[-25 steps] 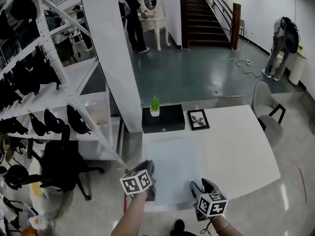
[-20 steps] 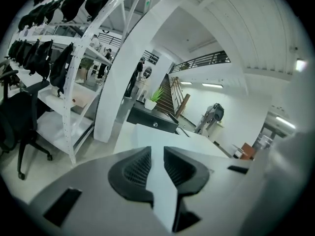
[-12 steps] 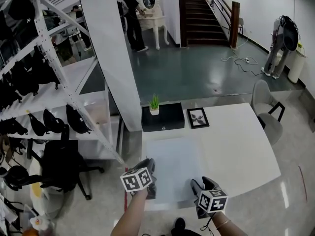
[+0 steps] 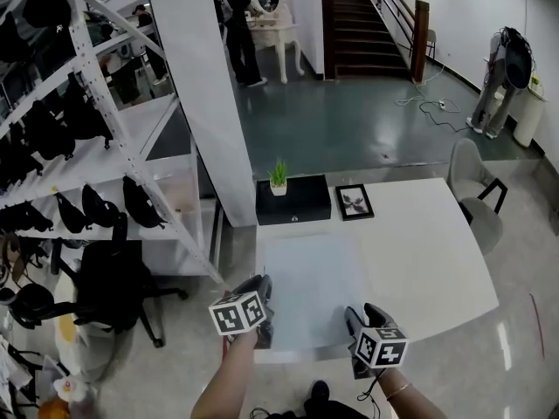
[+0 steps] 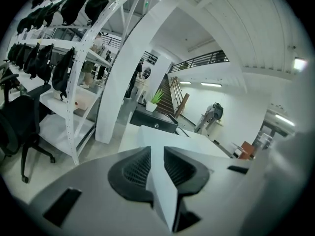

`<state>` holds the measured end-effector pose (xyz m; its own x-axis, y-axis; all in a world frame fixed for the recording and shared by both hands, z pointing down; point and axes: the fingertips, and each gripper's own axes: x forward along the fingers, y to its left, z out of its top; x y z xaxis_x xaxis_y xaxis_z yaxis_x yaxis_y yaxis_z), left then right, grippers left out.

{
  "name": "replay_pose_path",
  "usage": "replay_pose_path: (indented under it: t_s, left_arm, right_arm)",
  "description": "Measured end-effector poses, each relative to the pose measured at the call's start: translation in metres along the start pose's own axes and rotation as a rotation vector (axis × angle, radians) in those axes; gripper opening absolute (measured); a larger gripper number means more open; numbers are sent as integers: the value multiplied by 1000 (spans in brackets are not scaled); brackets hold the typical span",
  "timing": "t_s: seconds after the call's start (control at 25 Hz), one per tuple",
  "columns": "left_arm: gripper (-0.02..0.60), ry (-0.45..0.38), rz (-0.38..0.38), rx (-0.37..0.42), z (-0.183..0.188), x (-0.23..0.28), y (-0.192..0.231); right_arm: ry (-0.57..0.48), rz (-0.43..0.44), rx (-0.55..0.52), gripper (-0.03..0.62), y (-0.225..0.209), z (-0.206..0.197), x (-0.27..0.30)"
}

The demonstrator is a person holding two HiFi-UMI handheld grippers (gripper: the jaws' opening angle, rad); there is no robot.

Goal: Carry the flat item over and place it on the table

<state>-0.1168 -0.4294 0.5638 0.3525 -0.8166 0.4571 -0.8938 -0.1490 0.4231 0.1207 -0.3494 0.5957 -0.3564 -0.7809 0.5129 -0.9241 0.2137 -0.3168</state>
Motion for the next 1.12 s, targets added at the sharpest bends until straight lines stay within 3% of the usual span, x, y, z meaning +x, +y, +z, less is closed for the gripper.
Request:
replay_pose_path:
  t_s: [0.32,0.72,1.12]
  left_arm:
    - [74,-46,-26,69,3,-39,-13]
    - [40,-87,-10,189,-8,-84,-29]
    - [32,-117,16,197,-15,-117,-24]
  right_arm:
    - [-94,10,-62,150,16,24,-24]
    - [-196,38,-129,13,47,43,-54]
    - [-211,36,-145,0,54,38,-71]
